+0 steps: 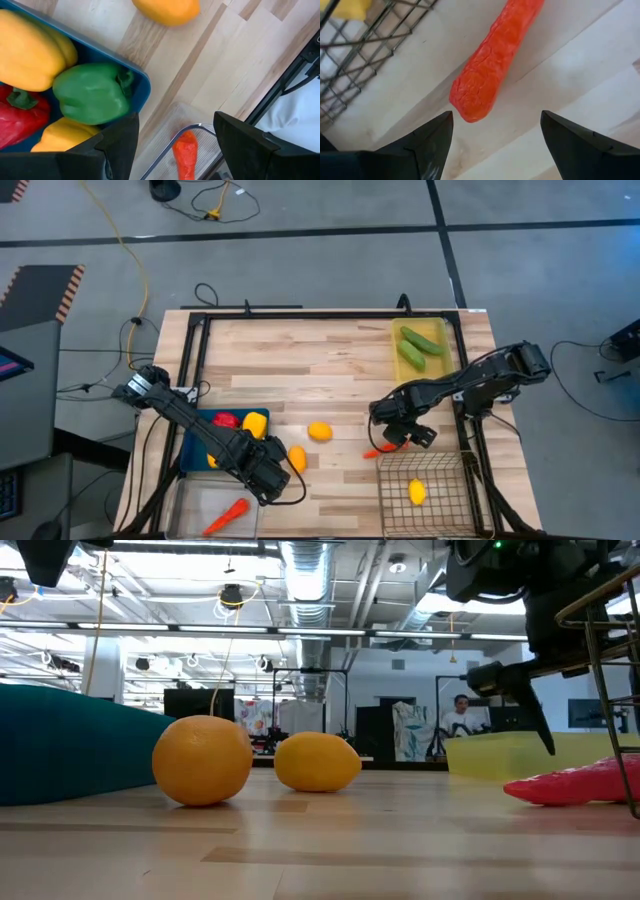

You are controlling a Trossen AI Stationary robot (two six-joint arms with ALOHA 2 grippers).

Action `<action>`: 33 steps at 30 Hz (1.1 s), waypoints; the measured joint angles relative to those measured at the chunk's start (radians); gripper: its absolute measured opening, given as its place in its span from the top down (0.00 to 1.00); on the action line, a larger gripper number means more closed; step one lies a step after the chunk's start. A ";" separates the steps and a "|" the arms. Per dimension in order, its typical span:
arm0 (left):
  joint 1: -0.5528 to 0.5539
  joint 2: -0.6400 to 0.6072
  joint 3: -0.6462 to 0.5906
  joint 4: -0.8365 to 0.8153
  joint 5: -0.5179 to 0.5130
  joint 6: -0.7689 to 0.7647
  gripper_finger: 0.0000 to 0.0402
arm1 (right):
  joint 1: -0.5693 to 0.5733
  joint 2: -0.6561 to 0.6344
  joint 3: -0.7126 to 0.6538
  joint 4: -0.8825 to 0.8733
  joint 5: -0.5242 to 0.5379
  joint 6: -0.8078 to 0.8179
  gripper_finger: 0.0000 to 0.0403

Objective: Sort produce into baskets
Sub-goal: Put the orange carrot into the transparent bin

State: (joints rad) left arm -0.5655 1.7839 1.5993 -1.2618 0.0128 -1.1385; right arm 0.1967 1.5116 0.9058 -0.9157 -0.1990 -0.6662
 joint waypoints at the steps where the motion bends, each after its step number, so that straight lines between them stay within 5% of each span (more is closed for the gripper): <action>1: 0.000 0.000 0.000 0.000 0.000 0.000 0.39 | 0.000 0.000 0.000 0.000 0.000 -0.024 0.19; 18: 0.000 0.000 0.000 0.000 -0.018 -0.003 0.39 | 0.003 0.000 -0.034 0.032 -0.062 -0.098 0.19; 22: 0.000 0.000 0.000 0.000 -0.030 -0.003 0.39 | 0.020 0.000 -0.074 0.077 -0.008 -0.093 0.19; 33: 0.001 0.000 0.000 0.000 -0.033 -0.003 0.39 | 0.020 0.000 -0.133 0.184 -0.010 -0.085 0.28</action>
State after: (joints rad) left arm -0.5648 1.7836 1.5993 -1.2616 -0.0204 -1.1416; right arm 0.2169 1.5112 0.7733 -0.7322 -0.2087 -0.7513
